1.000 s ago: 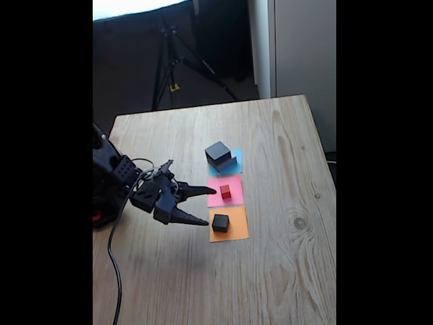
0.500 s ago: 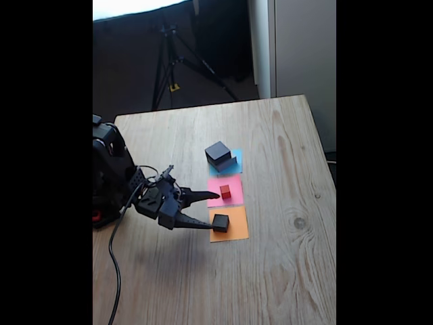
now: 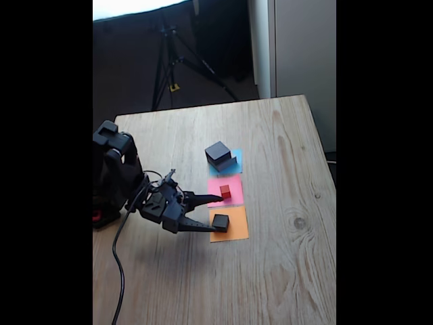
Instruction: Tower of hanoi
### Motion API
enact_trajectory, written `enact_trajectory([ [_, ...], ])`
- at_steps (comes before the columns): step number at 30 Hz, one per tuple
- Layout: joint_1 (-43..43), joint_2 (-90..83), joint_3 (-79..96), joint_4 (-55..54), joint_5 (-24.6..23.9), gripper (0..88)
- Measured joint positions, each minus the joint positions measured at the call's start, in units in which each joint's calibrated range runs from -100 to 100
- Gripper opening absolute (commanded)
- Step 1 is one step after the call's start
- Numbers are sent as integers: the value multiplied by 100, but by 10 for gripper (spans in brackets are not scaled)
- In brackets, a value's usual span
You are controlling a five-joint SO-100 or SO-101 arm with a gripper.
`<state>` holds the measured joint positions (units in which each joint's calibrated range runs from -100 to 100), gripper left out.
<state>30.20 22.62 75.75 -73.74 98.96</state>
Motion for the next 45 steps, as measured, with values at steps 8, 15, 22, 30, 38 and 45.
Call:
enact_trajectory([
  [8,0,564,-356,-272,0,362],
  [15,0,821,-426,-392,0,358],
  [22,0,923,-495,-456,0,346],
  [30,10,992,-513,-456,0,325],
  [38,-52,1052,-513,-456,0,312],
  [45,-145,1112,-513,-456,0,280],
])
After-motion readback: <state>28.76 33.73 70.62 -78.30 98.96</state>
